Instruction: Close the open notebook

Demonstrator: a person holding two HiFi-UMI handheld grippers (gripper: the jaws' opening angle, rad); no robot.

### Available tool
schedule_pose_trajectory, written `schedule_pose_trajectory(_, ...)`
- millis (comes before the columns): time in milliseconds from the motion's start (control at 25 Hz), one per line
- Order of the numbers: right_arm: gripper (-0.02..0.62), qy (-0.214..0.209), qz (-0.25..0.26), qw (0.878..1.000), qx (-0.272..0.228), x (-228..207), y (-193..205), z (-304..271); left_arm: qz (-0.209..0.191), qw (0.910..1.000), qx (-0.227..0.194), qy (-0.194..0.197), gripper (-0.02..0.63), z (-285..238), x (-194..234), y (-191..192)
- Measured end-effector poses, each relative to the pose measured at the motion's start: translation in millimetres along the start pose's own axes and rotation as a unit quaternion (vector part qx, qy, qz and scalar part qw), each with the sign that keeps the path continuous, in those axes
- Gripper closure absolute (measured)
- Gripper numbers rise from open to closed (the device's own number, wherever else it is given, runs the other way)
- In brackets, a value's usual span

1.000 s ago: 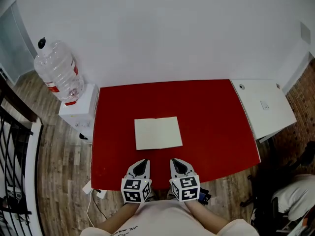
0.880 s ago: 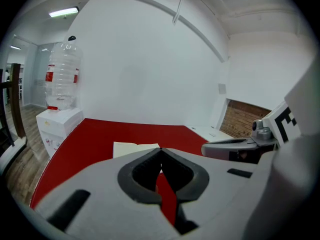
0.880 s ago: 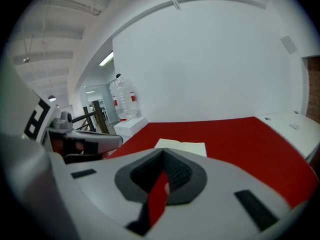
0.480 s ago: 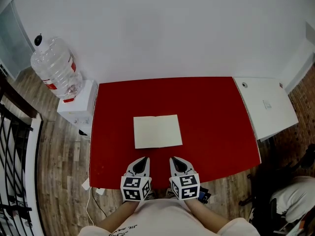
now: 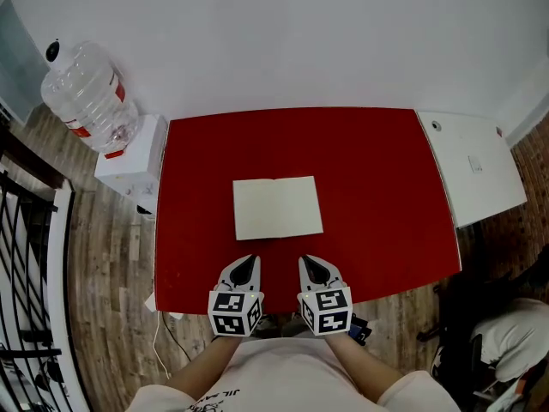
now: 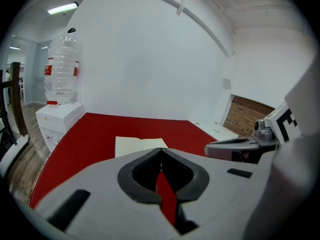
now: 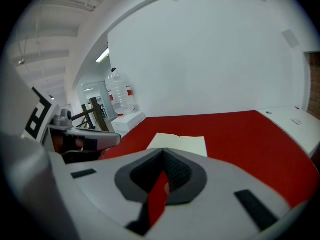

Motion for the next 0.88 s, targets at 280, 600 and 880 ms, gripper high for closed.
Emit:
schedule_pose_trajectory(280,0.592,0.002,0.022,1.000,0.014,-1,0,-29,0.005,0.9998,0.017,-0.009,0.600,-26,22,7)
schedule_pose_trajectory(600,0.592,0.006,0.017,1.000,0.025,-3,4,-63,0.024,0.9988,0.029,-0.033,0.600,-58,53,17)
schedule_pose_trajectory(880,0.591,0.003,0.006,0.999,0.034,-6,13,-81,0.031,0.9968,0.046,-0.058,0.600,-82,79,39)
Point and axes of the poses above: the fingertips, and each gripper's own axes: z backward along the fingers, x to its left, y out of its underside, the point moved 6 cm from there along z, backward along the fingers, and after that the axes turned 11 degrees about x, right-handed, at the moved point
